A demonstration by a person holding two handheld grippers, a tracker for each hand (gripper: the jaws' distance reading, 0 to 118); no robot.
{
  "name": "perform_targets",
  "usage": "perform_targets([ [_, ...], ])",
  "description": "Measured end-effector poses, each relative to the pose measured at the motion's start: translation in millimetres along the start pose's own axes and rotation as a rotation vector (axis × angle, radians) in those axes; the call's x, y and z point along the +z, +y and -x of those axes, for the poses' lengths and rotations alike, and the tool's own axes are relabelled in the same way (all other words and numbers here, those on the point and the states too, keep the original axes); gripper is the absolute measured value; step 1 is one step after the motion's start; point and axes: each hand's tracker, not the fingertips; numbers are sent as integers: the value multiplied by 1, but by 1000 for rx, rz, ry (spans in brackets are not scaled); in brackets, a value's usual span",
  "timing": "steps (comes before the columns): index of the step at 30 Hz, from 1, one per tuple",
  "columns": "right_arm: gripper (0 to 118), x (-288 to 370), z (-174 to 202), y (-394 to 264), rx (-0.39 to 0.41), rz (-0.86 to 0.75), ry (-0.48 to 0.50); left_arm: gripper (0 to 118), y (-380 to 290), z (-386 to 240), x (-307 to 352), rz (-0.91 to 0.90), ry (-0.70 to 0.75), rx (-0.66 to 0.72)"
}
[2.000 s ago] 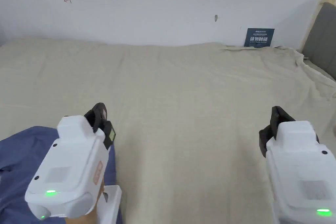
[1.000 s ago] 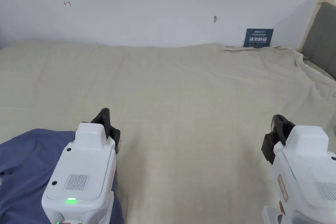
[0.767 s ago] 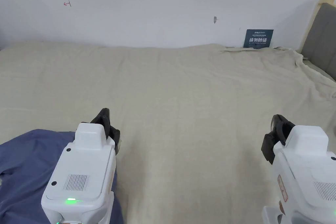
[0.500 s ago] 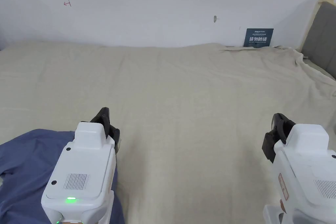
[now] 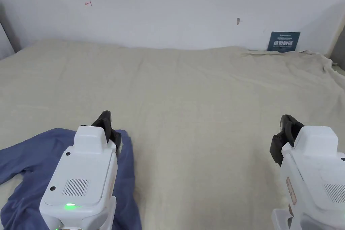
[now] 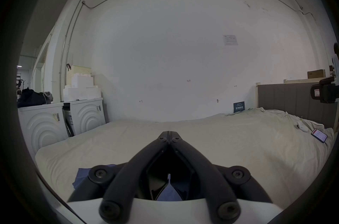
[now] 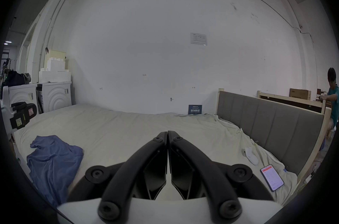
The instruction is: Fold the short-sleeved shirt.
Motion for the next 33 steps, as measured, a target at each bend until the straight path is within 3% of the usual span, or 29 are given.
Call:
perform_targets([
  [20,0,-26,157,10,13,-21,361,0,-10,154,71,62,364,-49],
  [33,0,-18,184,4,25,-8,440,0,-19,175,93,117,386,-48],
])
